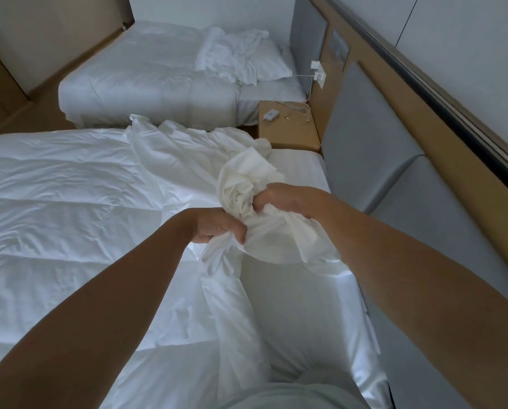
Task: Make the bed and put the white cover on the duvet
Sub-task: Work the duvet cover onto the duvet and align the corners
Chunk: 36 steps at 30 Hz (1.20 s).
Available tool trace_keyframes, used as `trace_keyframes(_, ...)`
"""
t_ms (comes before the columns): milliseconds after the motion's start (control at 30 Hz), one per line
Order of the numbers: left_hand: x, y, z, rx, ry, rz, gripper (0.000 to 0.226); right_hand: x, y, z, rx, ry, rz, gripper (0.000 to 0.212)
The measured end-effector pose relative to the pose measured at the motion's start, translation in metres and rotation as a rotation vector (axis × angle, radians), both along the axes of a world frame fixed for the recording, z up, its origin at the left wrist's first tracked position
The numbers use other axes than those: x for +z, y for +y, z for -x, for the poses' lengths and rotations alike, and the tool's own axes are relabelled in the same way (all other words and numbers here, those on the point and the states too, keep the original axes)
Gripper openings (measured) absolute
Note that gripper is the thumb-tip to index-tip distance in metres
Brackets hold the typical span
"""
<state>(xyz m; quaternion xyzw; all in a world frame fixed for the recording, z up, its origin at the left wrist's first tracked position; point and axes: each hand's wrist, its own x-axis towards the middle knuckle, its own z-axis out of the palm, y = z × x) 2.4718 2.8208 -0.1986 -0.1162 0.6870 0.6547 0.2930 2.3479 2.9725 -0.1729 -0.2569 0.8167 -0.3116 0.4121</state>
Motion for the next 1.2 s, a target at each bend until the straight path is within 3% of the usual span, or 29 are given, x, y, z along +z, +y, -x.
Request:
trace_keyframes(133,-0.008,-0.007,0.004,0.253,0.132,-0.099,0.057,0.001,0.005,0.003,0.057,-0.253,-0.127,0.067)
trace_keyframes(233,-0.01,-0.009,0.009,0.335,0.313,0.065,0.048,-0.003,0.006,-0.004,0.201,-0.256,-0.157,0.051)
trace_keyframes(333,-0.012,-0.01,0.01,0.388,0.451,0.233,0.037,-0.013,0.007,0.0,0.145,-0.204,-0.126,0.042)
trace_keyframes(400,-0.012,-0.005,0.007,0.451,0.476,0.213,0.036,-0.009,0.007,0.006,0.103,-0.206,-0.089,0.03)
trace_keyframes(500,-0.015,0.006,0.005,0.481,0.447,0.034,0.047,0.007,0.001,0.015,0.108,-0.187,-0.057,0.027)
trace_keyframes(600,-0.016,0.012,0.007,0.35,0.29,-0.078,0.044,0.021,-0.008,0.023,0.112,-0.113,-0.04,0.034)
trace_keyframes(767,-0.017,0.001,0.016,0.008,0.068,0.035,0.042,0.018,-0.012,0.024,0.114,0.056,-0.069,0.02)
trace_keyframes(967,-0.029,-0.001,0.027,-0.059,0.052,0.195,0.039,-0.02,-0.013,0.041,0.076,0.048,-0.063,0.058)
trace_keyframes(1033,-0.038,-0.001,0.032,0.083,0.133,0.088,0.042,-0.026,-0.007,0.047,0.034,0.111,-0.001,0.047)
trace_keyframes(1133,-0.055,0.002,0.043,0.567,0.199,-0.254,0.044,-0.027,-0.005,0.05,-0.007,0.239,0.21,0.01)
trace_keyframes(1200,-0.062,0.001,0.053,0.812,0.233,-0.313,0.038,-0.032,-0.014,0.052,-0.049,0.201,0.291,0.013)
